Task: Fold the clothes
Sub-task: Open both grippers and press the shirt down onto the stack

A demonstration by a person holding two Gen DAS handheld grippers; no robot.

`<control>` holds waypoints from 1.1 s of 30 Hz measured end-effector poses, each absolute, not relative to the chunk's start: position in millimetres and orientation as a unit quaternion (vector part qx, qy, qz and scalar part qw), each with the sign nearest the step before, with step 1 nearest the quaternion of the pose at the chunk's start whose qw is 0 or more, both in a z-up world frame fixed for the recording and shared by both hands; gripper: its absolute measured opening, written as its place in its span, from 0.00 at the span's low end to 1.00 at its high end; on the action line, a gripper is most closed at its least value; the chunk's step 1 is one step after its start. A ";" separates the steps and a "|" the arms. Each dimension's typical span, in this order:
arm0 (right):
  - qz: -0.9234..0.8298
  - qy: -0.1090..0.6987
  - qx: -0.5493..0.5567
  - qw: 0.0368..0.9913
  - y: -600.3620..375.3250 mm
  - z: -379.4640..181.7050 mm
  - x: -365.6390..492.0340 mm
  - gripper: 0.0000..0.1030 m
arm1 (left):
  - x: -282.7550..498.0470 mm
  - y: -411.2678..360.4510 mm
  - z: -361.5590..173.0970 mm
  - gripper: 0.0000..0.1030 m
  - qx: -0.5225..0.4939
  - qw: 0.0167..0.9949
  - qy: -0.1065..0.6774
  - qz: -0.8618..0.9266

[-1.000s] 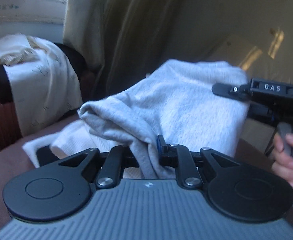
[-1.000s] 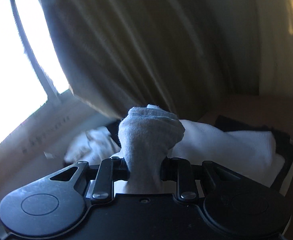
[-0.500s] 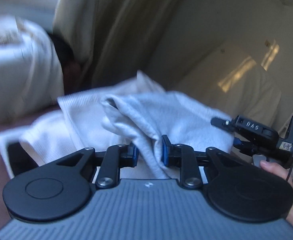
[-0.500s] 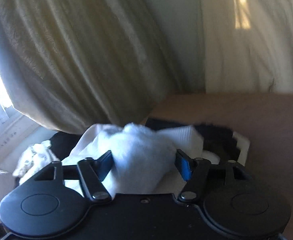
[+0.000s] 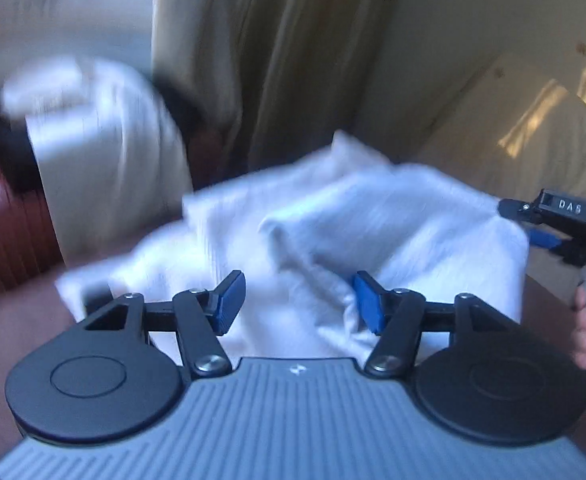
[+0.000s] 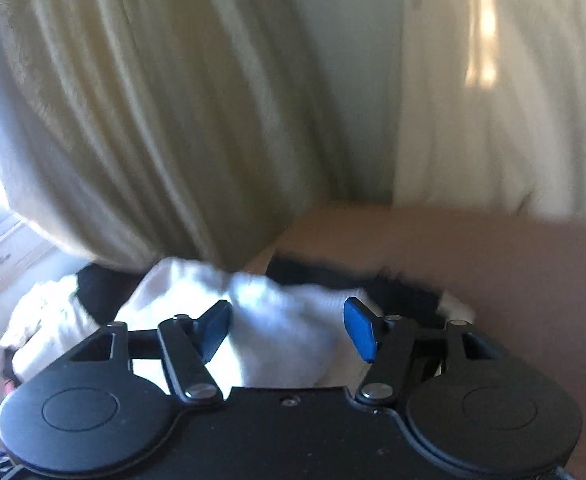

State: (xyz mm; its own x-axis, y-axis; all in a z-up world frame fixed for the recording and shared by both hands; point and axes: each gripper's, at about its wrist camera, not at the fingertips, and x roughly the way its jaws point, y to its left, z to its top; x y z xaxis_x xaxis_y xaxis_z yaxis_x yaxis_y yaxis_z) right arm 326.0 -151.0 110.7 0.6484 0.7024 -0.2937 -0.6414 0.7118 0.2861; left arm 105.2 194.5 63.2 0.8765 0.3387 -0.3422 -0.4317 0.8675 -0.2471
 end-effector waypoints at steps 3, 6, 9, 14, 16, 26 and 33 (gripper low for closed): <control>0.376 0.190 0.093 0.902 -154.4 123.4 321.7 0.62 | 95.3 188.5 75.1 0.57 -0.136 0.963 0.108 0.206; 0.393 0.188 0.062 0.898 -143.9 132.7 314.5 0.62 | 90.1 193.6 83.2 0.57 -0.172 0.972 0.072 0.145; 0.400 0.202 -0.020 0.894 -115.0 120.2 313.7 0.63 | 108.6 203.3 68.2 0.57 -0.225 0.964 0.116 0.080; 0.381 0.226 -0.113 0.890 -93.9 66.6 328.4 0.63 | 152.2 215.8 24.2 0.59 -0.335 0.910 0.242 -0.010; 0.382 0.227 -0.097 0.891 -100.3 50.8 331.8 0.63 | 157.8 197.7 29.3 0.59 -0.268 0.926 0.266 0.005; 0.371 0.191 -0.032 0.908 -108.1 10.6 333.7 0.63 | 157.5 177.4 35.0 0.60 -0.200 0.934 0.296 0.034; 0.340 0.194 -0.074 0.917 -138.4 29.3 263.3 0.90 | 164.3 166.8 33.2 0.61 -0.164 0.941 0.294 0.045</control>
